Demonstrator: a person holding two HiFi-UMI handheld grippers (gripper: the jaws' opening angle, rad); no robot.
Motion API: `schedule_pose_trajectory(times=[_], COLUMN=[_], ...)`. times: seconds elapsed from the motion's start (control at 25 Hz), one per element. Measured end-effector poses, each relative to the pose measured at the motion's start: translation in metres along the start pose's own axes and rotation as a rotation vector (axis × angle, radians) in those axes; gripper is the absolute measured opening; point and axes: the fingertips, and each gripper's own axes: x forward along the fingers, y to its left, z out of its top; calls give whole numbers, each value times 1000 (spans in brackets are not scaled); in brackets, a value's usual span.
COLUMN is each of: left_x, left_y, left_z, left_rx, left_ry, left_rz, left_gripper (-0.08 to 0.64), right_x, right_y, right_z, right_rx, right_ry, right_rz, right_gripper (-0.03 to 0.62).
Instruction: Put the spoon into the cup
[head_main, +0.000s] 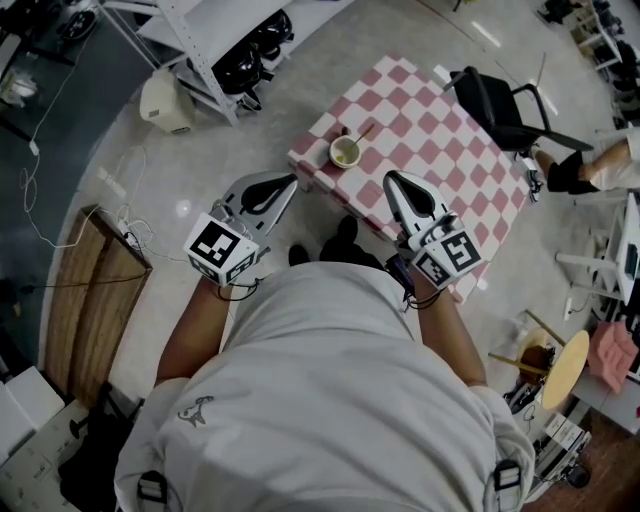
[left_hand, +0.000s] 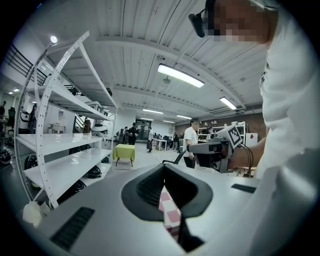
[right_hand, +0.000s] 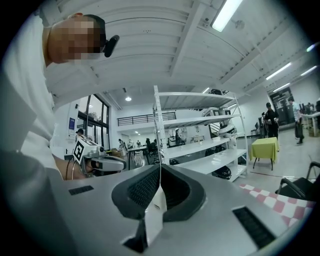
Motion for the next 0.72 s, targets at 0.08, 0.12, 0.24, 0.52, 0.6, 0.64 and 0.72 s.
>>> schedule_pose_trajectory(times=[0.08,0.12,0.24,0.52,0.6,0.64,0.72], left_x=[1,2,8,27,34,38,46], left_y=[-3,-6,-19,-58,-76,-86,-108], left_z=[0,0,1,5,8,8,8], left_rx=[2,2,6,15,18,18,16], left_ry=[1,1,-3,-1,-11,-17,-25], left_rz=[-11,-15,-28,-32,-28,-26,-24], left_gripper=[14,14,14,14,14,14,14], right_x=[-6,-9,-24,-66,-81,-90,-109], right_y=[1,1,-3,-10,-13,-14,-17], right_z=[-2,-3,0,9,8,7,2], right_rx=[2,3,-1,-36,-41,-41,-36], right_ry=[5,6,-9,-28,-24,-22,-21], right_rz=[-9,-12,-17,-4,5,11,20], right_gripper=[35,35,35,35,35,35,35])
